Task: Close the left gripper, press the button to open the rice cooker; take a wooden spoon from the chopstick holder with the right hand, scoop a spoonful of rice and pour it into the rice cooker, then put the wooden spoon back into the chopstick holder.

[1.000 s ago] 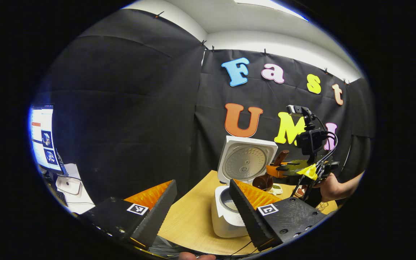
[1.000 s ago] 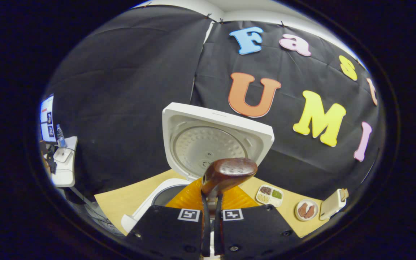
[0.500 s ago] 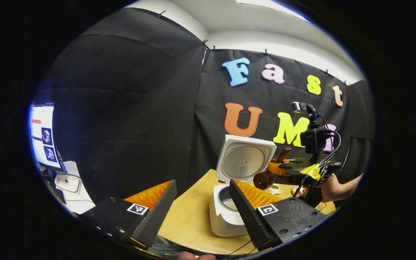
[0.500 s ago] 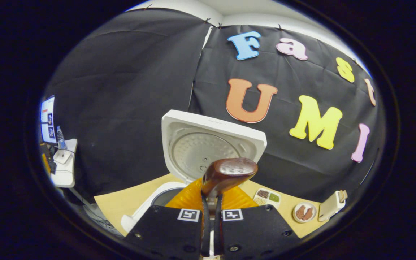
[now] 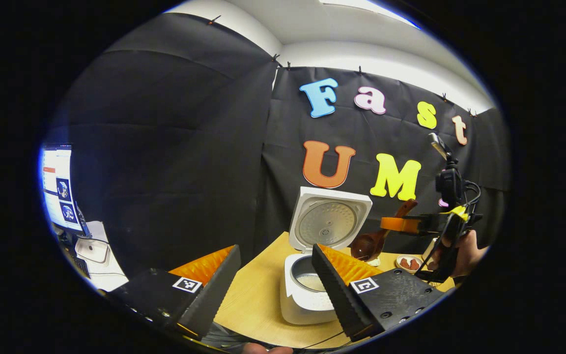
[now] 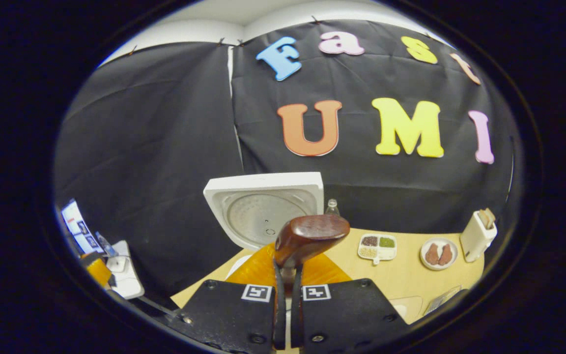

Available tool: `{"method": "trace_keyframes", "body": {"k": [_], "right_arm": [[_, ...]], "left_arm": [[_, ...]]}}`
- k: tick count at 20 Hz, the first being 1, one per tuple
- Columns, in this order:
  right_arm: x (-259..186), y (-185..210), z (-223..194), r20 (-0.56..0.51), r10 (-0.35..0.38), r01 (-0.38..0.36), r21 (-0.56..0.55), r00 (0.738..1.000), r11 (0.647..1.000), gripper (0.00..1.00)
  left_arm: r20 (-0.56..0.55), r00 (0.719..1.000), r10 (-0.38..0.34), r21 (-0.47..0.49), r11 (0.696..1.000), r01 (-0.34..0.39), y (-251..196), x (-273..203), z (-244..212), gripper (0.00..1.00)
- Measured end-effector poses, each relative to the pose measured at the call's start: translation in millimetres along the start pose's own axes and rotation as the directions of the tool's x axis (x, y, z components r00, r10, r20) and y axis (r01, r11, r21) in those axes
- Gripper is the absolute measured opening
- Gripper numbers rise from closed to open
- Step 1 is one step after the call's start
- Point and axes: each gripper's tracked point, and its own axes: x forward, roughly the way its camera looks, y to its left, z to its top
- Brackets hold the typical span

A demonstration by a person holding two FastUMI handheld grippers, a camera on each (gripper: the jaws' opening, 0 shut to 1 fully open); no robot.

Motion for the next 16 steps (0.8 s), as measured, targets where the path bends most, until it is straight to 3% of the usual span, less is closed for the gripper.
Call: {"method": "trace_keyframes", "body": {"k": [3,7,12,16], "right_arm": [[-24,-32,13,-0.007,-0.016,0.017,0.146,1.000,0.989,0.09],[-61,-86,27,-0.007,-0.035,0.036,0.322,0.999,0.946,0.10],[-121,-189,32,0.020,-0.171,0.153,0.347,0.985,0.925,0.09],[-172,-282,18,0.011,-0.318,0.293,0.358,0.948,0.886,0.09]], "left_arm": [[-0.001,1.000,0.007,0.005,1.000,-0.007,-5,-1,3,0.94],[0.006,1.000,-0.013,-0.005,1.000,0.013,-33,2,12,0.94],[0.001,0.997,-0.080,0.023,0.997,0.080,-90,10,12,0.94],[0.001,0.989,-0.147,0.030,0.989,0.147,-140,16,13,0.94]]}}
